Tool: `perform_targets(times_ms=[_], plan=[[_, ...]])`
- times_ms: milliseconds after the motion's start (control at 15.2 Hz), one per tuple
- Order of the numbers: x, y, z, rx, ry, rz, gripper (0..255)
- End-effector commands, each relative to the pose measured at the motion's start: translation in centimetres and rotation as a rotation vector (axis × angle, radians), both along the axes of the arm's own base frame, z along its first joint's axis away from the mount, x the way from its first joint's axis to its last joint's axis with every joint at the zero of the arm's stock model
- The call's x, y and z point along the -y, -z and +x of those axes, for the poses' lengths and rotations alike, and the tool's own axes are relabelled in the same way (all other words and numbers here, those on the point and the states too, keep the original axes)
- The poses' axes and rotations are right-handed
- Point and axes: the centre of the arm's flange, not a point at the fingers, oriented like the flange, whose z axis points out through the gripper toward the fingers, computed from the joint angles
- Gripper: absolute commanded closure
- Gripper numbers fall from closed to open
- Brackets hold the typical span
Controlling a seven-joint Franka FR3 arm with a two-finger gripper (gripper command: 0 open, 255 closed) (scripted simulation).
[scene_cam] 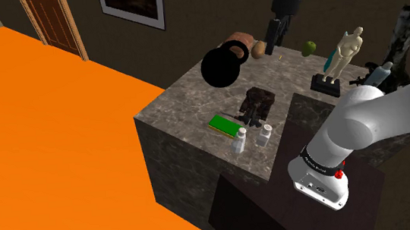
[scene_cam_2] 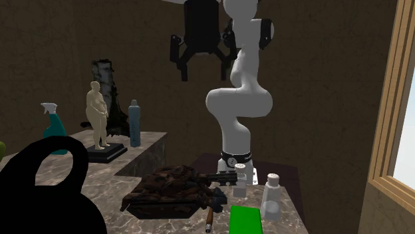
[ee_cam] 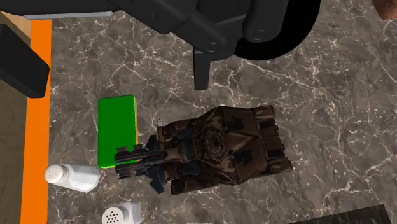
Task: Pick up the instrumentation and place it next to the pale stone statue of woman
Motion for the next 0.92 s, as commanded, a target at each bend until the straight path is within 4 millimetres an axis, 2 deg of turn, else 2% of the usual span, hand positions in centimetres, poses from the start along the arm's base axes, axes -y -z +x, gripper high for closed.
perform_targets(times_ms=[0,462,858], plan=[[0.0,0.0,0.0,0.000,0.000,0.000,0],[-3.1,8.9,0.4,-0.124,0.021,-0.030,0],[-5.5,16.7,0.0,-0.231,0.038,-0.056,0]])
